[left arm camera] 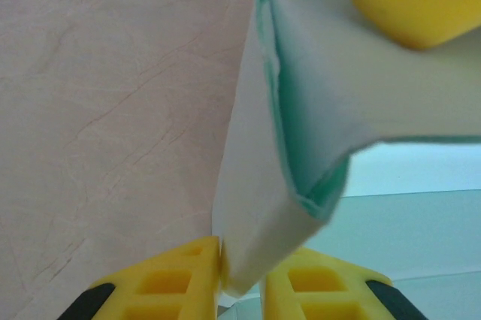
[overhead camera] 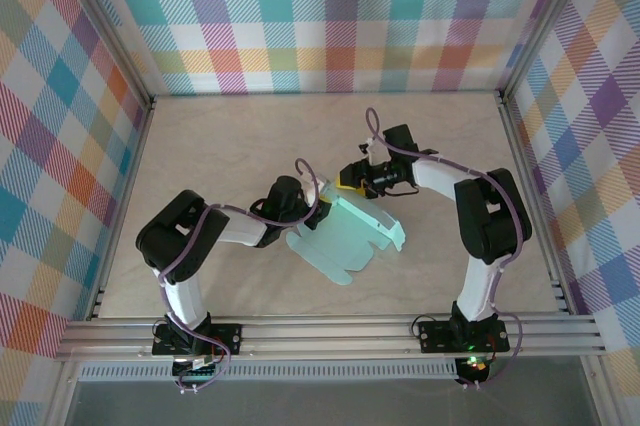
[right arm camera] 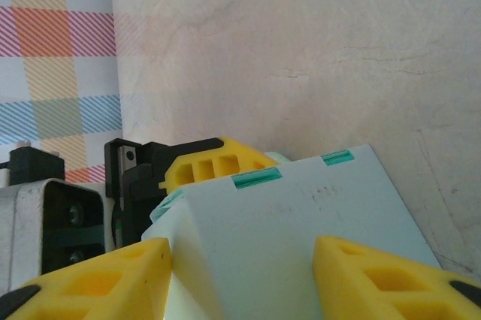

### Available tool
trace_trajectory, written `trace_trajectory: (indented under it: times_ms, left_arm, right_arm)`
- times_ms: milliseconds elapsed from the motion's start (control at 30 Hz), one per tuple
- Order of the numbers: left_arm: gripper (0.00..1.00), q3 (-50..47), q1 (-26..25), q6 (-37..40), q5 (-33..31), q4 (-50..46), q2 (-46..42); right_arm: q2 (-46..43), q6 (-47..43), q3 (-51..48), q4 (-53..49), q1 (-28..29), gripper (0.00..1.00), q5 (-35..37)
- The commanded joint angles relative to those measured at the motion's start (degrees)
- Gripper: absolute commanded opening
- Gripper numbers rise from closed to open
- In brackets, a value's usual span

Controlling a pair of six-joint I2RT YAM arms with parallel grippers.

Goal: Fold the paper box

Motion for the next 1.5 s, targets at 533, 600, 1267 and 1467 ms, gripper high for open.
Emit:
trace_trajectory:
  times_ms: [533, 600, 1267, 1467]
  left_arm:
    - [0.22, 2.1, -0.64, -1.52, 1.59, 3.39, 3.6]
    - [0.25, 1.97, -0.6, -1.56, 1.71, 3.69, 3.48]
    - [0.43, 0.03, 0.85, -1.63, 2.88, 9.07, 3.14]
    - [0.38, -0.32, 1.56, -2.21, 2.23, 10.33, 3.4]
  right_arm:
    - [4.62, -1.62, 4.38, -3.59, 1.19, 0.52, 0.09]
    - [4.58, -2.53, 4.15, -4.69, 1.22, 0.52, 0.67]
    - [4.97, -2.75, 3.85, -5.36, 1.18, 0.49, 0.79]
    - [5.32, -2.39, 4.41, -5.35, 1.18, 0.49, 0.56]
